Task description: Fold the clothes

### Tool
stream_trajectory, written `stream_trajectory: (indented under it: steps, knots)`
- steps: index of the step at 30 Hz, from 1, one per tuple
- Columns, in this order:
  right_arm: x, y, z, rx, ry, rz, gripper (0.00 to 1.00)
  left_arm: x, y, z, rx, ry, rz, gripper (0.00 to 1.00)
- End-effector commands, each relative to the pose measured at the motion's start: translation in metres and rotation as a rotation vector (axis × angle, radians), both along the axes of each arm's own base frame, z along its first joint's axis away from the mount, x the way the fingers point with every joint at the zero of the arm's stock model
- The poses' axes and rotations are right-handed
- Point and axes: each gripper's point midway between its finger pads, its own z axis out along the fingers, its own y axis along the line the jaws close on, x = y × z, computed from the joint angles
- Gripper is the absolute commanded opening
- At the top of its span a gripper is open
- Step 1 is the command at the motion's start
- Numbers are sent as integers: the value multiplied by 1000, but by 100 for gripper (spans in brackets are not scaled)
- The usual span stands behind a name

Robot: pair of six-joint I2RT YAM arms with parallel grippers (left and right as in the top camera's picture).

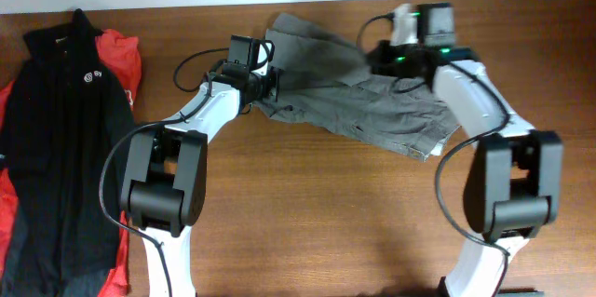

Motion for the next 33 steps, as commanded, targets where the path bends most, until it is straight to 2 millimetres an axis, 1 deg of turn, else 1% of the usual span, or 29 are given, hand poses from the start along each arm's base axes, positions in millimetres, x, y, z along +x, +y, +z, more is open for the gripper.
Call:
stream_trajectory:
  steps: [1,5,7,9,12,14,15,16,17,19,22,24,27,29,32,33]
  knots:
    - [2,36,-17,-18,17,25,4,4,4,0,-8,3,42,1]
    - [-8,58,-47,6,95,54,4,4,4,0,-8,3,42,1]
    - [-18,71,-69,-1,151,83,4,4,4,0,-8,3,42,1]
    - [-24,76,-83,-10,182,95,4,4,4,0,-8,4,42,1]
    - [-25,76,-100,-22,212,82,4,4,5,0,-8,3,44,1]
    - [-23,72,-115,-41,229,53,4,4,5,0,-7,6,44,1]
    - [-22,70,-118,-50,229,47,4,4,5,0,-7,7,44,1]
    - [-20,63,-128,-83,234,16,4,4,5,-1,-7,8,44,1]
    - [-17,59,-134,-102,232,-3,4,3,5,-1,-6,8,44,1]
    - [-10,50,-139,-121,213,-29,4,3,5,-1,-6,10,44,1]
    - [10,30,-135,-141,154,-107,4,2,6,-1,-5,14,44,1]
    - [25,16,-127,-135,102,-144,4,2,6,-2,-3,18,44,1]
    - [49,-10,-114,-106,26,-210,4,1,6,-3,-2,21,44,1]
    - [65,-37,-102,-81,-23,-276,4,1,6,-3,-2,21,44,1]
    - [85,-68,-82,-65,-83,-329,4,0,5,-3,-2,22,42,1]
    - [90,-74,-75,-59,-98,-338,4,0,5,-3,-2,22,42,1]
